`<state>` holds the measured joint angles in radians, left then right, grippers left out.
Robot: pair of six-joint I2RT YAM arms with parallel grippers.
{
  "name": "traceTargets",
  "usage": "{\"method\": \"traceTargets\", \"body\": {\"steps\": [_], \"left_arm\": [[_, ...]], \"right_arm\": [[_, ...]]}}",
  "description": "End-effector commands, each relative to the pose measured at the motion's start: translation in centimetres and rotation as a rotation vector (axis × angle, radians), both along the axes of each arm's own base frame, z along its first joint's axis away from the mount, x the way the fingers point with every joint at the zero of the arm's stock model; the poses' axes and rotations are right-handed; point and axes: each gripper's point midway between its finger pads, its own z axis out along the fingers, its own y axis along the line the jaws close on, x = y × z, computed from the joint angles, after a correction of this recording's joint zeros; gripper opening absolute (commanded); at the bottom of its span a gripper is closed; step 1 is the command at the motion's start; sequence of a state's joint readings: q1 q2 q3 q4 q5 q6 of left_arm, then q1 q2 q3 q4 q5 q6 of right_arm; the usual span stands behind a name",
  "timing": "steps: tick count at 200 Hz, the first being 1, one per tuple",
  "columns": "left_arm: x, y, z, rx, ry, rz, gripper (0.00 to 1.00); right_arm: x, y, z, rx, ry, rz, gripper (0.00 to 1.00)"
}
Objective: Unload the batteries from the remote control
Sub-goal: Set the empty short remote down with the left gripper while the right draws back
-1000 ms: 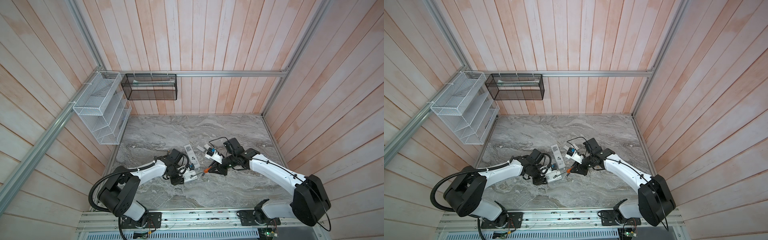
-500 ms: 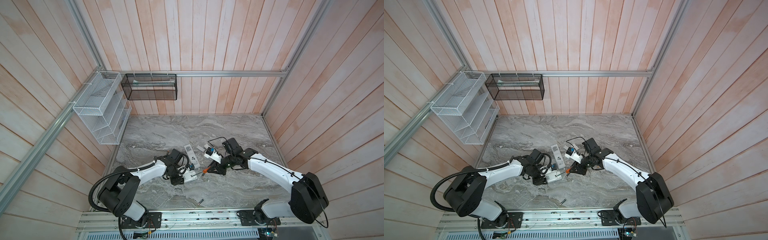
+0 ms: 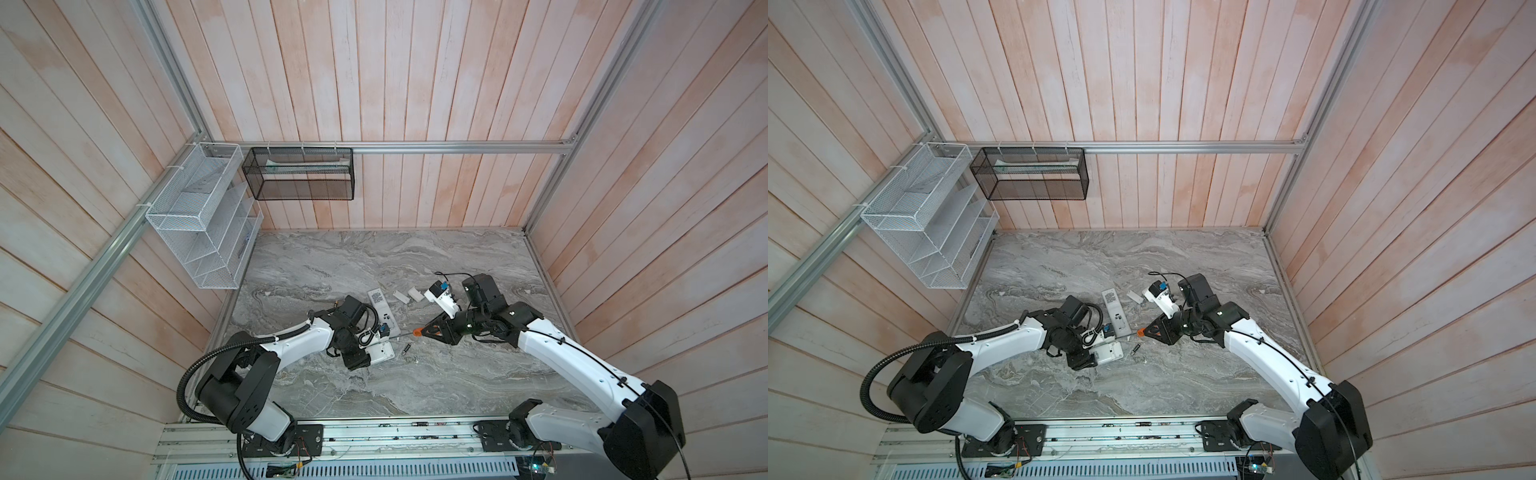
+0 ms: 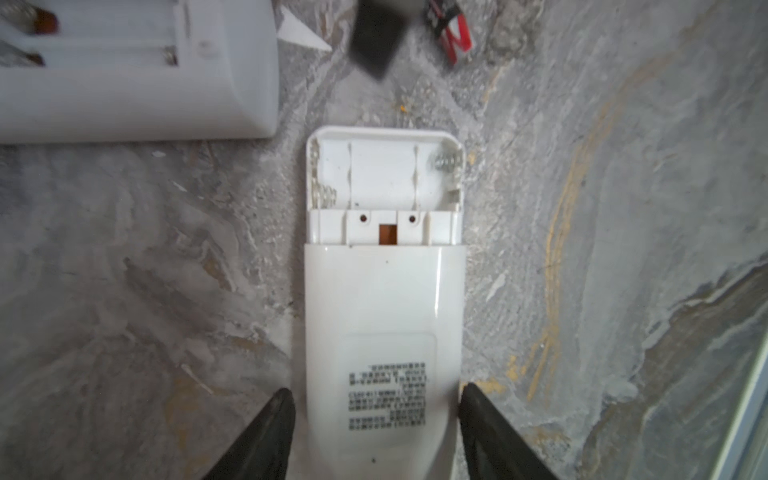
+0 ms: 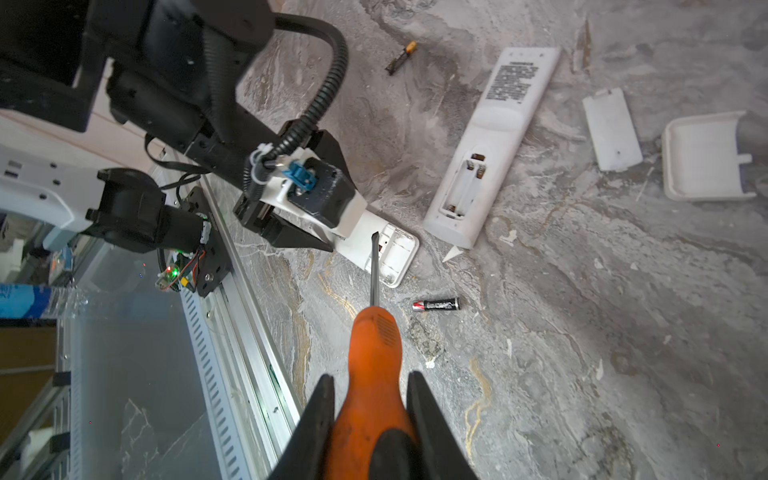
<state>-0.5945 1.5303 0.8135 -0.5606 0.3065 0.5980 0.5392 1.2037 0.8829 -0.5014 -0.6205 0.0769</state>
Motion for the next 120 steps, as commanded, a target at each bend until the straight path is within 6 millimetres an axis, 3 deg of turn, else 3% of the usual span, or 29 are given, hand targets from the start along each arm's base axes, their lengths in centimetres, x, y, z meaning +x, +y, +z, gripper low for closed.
{"method": "traceTargets", "body": {"steps": [1, 52, 90, 120], "left_arm": [[1.3, -1.3, 2.9, -0.115, -0.013, 0.068, 0.69], [3.1, -1.5, 8.9, -0.333, -0.088, 0.262, 1.0], [6.1, 1.3, 15.0, -0.61, -0.103, 0.594, 1.0], [7.5, 4.4, 16.4, -0.758, -0.048, 0.881, 1.0]], "right_arm": [[1.5, -0.3, 0.1, 0.044, 0.032, -0.111, 0.0], [5.9, -3.9, 1.6, 0.132, -0.104, -0.345, 0.0], [8.4, -6.8, 1.7, 0.161, -0.189, -0.513, 0.0], [9.0, -8.9, 0.0, 0.135, -0.212, -0.643, 0.0]]}}
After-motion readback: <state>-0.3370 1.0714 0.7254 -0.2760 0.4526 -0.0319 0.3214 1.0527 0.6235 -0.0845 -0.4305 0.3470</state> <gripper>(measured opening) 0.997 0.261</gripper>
